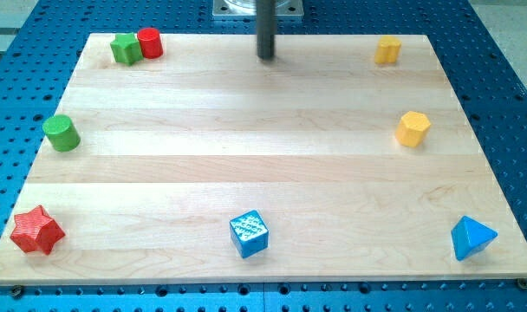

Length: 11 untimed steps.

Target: Place heart at the top center of the board

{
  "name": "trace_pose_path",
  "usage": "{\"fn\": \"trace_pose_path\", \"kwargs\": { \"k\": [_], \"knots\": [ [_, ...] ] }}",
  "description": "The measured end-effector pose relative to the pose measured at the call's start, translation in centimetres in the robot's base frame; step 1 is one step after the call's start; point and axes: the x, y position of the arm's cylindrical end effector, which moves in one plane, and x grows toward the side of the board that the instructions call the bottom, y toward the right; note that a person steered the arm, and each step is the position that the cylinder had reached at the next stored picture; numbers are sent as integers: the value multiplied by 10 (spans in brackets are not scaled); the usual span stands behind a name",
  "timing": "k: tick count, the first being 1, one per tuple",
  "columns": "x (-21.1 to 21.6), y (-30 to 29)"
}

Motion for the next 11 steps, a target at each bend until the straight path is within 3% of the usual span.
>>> {"fn": "trace_pose_path", "kwargs": {
  "k": [1, 2, 3, 4, 5, 6, 7, 10, 11],
  "knots": [
    [36, 53],
    [47, 104],
    [42, 191],
    [-11, 191],
    [-18, 158],
    [-34, 203],
    [-40, 203],
    [-63, 47],
    [-37, -66]
  ]
}}
